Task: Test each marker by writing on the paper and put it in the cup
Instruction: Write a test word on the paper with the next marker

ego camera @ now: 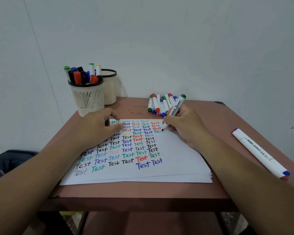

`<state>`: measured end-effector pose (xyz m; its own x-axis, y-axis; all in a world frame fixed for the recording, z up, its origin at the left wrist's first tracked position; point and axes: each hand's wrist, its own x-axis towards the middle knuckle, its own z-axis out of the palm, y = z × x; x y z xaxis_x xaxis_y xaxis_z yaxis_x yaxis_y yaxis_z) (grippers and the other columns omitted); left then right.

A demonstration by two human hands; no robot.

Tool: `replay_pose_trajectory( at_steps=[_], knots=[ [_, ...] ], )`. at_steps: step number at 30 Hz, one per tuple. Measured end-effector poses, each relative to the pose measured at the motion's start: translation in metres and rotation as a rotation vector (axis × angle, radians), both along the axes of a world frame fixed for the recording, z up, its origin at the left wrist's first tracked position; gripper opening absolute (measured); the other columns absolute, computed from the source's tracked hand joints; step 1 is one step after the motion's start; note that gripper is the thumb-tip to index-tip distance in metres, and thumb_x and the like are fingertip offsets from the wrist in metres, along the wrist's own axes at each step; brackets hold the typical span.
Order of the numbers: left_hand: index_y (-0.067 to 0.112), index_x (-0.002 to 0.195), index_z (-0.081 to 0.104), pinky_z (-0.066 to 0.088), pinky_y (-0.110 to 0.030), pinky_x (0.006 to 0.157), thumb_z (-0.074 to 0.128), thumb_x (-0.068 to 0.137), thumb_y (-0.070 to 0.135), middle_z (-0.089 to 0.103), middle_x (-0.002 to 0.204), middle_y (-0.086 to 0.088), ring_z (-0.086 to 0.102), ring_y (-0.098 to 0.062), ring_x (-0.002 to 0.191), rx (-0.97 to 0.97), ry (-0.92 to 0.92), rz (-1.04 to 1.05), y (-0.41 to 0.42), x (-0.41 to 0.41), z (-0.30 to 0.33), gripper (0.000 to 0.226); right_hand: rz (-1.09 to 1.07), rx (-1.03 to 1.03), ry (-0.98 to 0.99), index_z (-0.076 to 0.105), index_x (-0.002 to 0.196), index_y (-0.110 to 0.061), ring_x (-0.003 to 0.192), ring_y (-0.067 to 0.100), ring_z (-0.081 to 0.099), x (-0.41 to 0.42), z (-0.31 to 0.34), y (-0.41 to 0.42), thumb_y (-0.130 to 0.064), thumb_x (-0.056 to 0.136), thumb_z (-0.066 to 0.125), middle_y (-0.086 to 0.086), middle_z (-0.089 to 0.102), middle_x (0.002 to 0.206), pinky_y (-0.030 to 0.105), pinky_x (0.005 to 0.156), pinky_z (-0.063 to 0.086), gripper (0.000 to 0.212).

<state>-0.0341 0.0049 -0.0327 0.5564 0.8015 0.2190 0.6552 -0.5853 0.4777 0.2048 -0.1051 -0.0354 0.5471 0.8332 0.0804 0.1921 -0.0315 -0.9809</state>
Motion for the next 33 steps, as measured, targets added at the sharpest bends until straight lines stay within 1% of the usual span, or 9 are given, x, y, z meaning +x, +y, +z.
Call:
replay_pose_trajectory(
  at_steps=[7, 15, 18, 20, 23, 26, 29, 30, 33],
  knots=[
    [0.035, 0.112, 0.06, 0.035, -0.022, 0.057, 0.062, 0.092, 0.054, 0.064, 0.087, 0.008, 0.06, -0.007, 0.076, -0.014, -0.011, -0.016, 0.002, -0.001, -0.001, 0.028, 0.007, -0.005, -0.01, 0.066, 0.101, -0.022, 0.084, 0.017, 0.071, 0.0, 0.0, 0.0, -0.001, 0.09, 0.072, 0.009, 0.075, 0.103, 0.02, 0.061, 0.059, 0.024],
    [0.035, 0.11, 0.059, 0.036, -0.023, 0.057, 0.063, 0.091, 0.053, 0.064, 0.086, 0.008, 0.06, -0.007, 0.075, -0.015, -0.009, -0.02, 0.002, 0.0, -0.001, 0.026, -0.01, 0.008, -0.008, 0.066, 0.102, -0.02, 0.086, 0.016, 0.064, 0.0, 0.0, 0.0, 0.004, 0.088, 0.068, 0.016, 0.071, 0.111, 0.02, 0.064, 0.058, 0.027],
    [0.036, 0.11, 0.054, 0.035, -0.022, 0.058, 0.065, 0.094, 0.043, 0.064, 0.086, 0.007, 0.059, -0.008, 0.075, -0.006, -0.046, -0.037, 0.001, -0.002, -0.003, 0.02, -0.017, 0.011, 0.016, 0.067, 0.105, -0.014, 0.083, 0.016, 0.062, 0.002, -0.001, 0.001, 0.002, 0.088, 0.07, 0.02, 0.07, 0.108, 0.024, 0.066, 0.058, 0.024],
    [0.034, 0.117, 0.051, 0.036, -0.021, 0.061, 0.064, 0.096, 0.026, 0.063, 0.092, 0.007, 0.057, -0.008, 0.076, -0.033, -0.128, -0.074, 0.003, -0.003, -0.005, 0.026, -0.029, 0.04, 0.039, 0.067, 0.104, -0.011, 0.08, 0.017, 0.065, 0.005, -0.001, 0.001, -0.002, 0.087, 0.074, 0.016, 0.071, 0.097, 0.03, 0.07, 0.058, 0.02],
    [0.02, 0.13, 0.042, 0.037, -0.013, 0.065, 0.053, 0.098, 0.004, 0.063, 0.103, 0.013, 0.053, 0.003, 0.076, -0.025, -0.188, -0.094, 0.007, -0.002, -0.01, 0.037, -0.004, 0.127, 0.065, 0.071, 0.097, -0.013, 0.087, 0.02, 0.071, 0.008, 0.0, 0.0, -0.004, 0.086, 0.079, 0.006, 0.074, 0.093, 0.032, 0.072, 0.054, 0.016],
    [0.015, 0.118, 0.036, 0.038, -0.003, 0.063, 0.052, 0.101, 0.007, 0.063, 0.113, 0.017, 0.056, 0.003, 0.082, 0.08, -0.205, -0.034, 0.007, -0.001, -0.01, 0.024, 0.062, 0.201, 0.089, 0.072, 0.091, -0.015, 0.09, 0.029, 0.071, 0.007, 0.001, -0.001, 0.001, 0.083, 0.08, 0.002, 0.074, 0.085, 0.033, 0.071, 0.049, 0.019],
    [0.023, 0.117, 0.048, 0.035, 0.004, 0.069, 0.06, 0.099, 0.016, 0.057, 0.135, 0.02, 0.058, -0.004, 0.106, 0.114, -0.157, -0.041, 0.009, -0.001, -0.01, 0.022, 0.175, 0.255, 0.11, 0.073, 0.085, -0.014, 0.072, 0.024, 0.058, 0.004, 0.001, -0.002, 0.008, 0.085, 0.075, 0.004, 0.069, 0.074, 0.03, 0.061, 0.046, 0.022],
    [0.024, 0.123, 0.055, 0.033, 0.005, 0.07, 0.062, 0.099, 0.019, 0.059, 0.133, 0.019, 0.058, -0.001, 0.104, 0.121, -0.155, -0.041, 0.009, -0.002, -0.01, 0.026, 0.206, 0.262, 0.114, 0.073, 0.086, -0.012, 0.068, 0.022, 0.056, 0.002, 0.001, -0.003, 0.009, 0.086, 0.073, 0.005, 0.068, 0.072, 0.028, 0.059, 0.047, 0.021],
    [0.028, 0.129, 0.066, 0.034, 0.006, 0.07, 0.067, 0.096, 0.021, 0.062, 0.101, 0.025, 0.055, 0.013, 0.083, 0.123, -0.229, -0.052, 0.01, -0.003, -0.01, 0.034, 0.277, 0.273, 0.168, 0.073, 0.099, -0.003, 0.068, 0.023, 0.06, 0.002, 0.0, -0.003, 0.009, 0.092, 0.065, 0.011, 0.07, 0.076, 0.027, 0.059, 0.051, 0.016]
  ],
)
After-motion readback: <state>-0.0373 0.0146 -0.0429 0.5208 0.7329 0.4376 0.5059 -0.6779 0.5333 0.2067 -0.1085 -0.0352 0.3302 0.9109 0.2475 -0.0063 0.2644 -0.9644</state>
